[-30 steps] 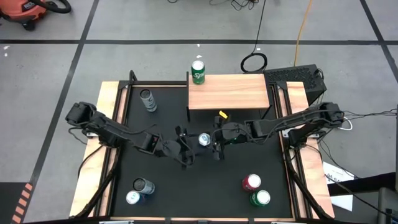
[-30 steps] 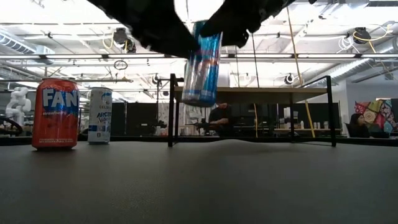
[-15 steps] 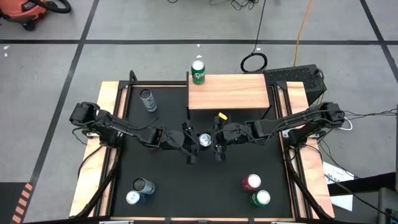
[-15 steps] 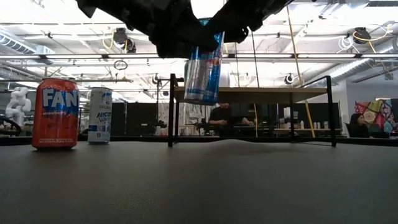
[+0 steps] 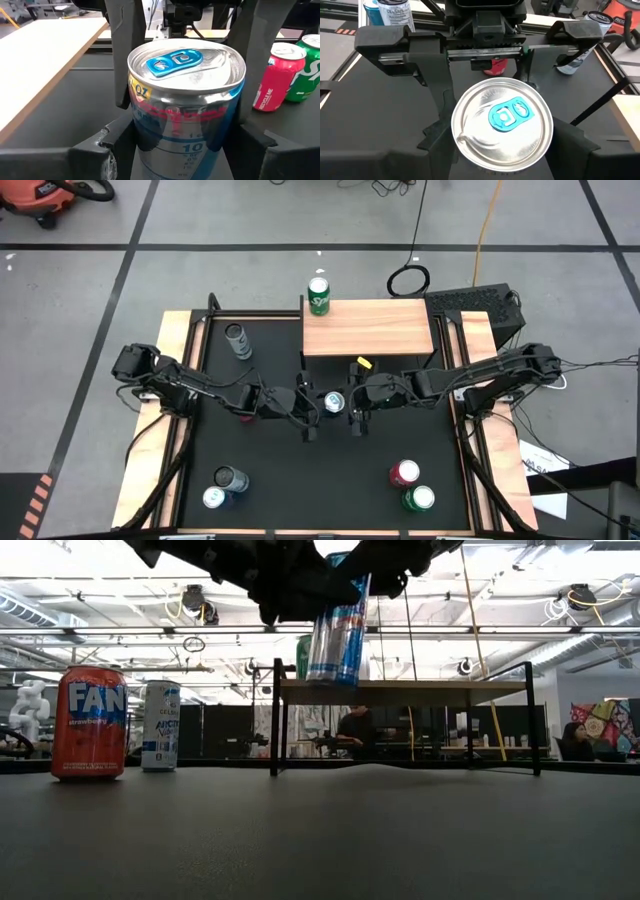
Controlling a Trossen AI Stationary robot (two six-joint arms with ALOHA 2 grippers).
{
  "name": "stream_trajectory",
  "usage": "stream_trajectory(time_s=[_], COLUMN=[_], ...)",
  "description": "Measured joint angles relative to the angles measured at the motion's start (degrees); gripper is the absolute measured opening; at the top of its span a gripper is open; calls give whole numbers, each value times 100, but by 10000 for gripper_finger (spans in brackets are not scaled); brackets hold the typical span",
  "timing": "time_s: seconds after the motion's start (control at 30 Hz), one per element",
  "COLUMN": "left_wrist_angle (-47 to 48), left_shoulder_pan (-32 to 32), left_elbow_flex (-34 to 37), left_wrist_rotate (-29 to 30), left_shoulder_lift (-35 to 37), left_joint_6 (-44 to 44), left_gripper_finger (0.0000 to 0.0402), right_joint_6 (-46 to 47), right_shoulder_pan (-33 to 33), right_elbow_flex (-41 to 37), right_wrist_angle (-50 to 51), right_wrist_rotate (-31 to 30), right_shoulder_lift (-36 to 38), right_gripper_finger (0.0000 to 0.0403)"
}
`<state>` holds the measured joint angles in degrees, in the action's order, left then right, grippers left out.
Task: Place canned beverage on shelf
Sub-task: Put the top blue soda can on the shelf
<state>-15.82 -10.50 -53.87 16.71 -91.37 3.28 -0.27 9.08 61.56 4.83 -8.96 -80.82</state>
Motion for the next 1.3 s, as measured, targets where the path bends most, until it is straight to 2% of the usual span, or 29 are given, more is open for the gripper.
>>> stream_trajectory(time_s=[0.2, 0.4, 0.67, 0.83, 0.93, 1.1, 1.3], left_wrist_angle=[-189, -149, -478, -651, -680, -681, -815], left_shoulder_pan=[147, 488, 729, 877, 1119, 1668, 2304], left_elbow_flex=[11, 42, 31, -132, -351, -649, -1006], left_wrist_rotate=[-47, 29, -22, -19, -71, -551, -785], left_shoulder_lift=[-2, -42, -10, 67, 81, 66, 79], left_joint_6=[-252, -384, -556, -1081, -1260, -1326, -1263], left_gripper_finger=[236, 236, 237, 237, 237, 237, 237], right_joint_6=[18, 172, 505, 535, 521, 544, 624], right_shoulder_pan=[-2, -42, -149, -175, -225, -241, -236], right_elbow_flex=[0, 24, 20, 20, 22, 21, 0], right_wrist_angle=[39, -2, 388, 349, 296, 445, 895], right_wrist_rotate=[-62, -626, -671, -1271, -1530, -1565, -1663], right_shoulder_lift=[69, 428, 541, 644, 822, 1198, 1497], right_gripper_finger=[257, 296, 293, 309, 313, 312, 311])
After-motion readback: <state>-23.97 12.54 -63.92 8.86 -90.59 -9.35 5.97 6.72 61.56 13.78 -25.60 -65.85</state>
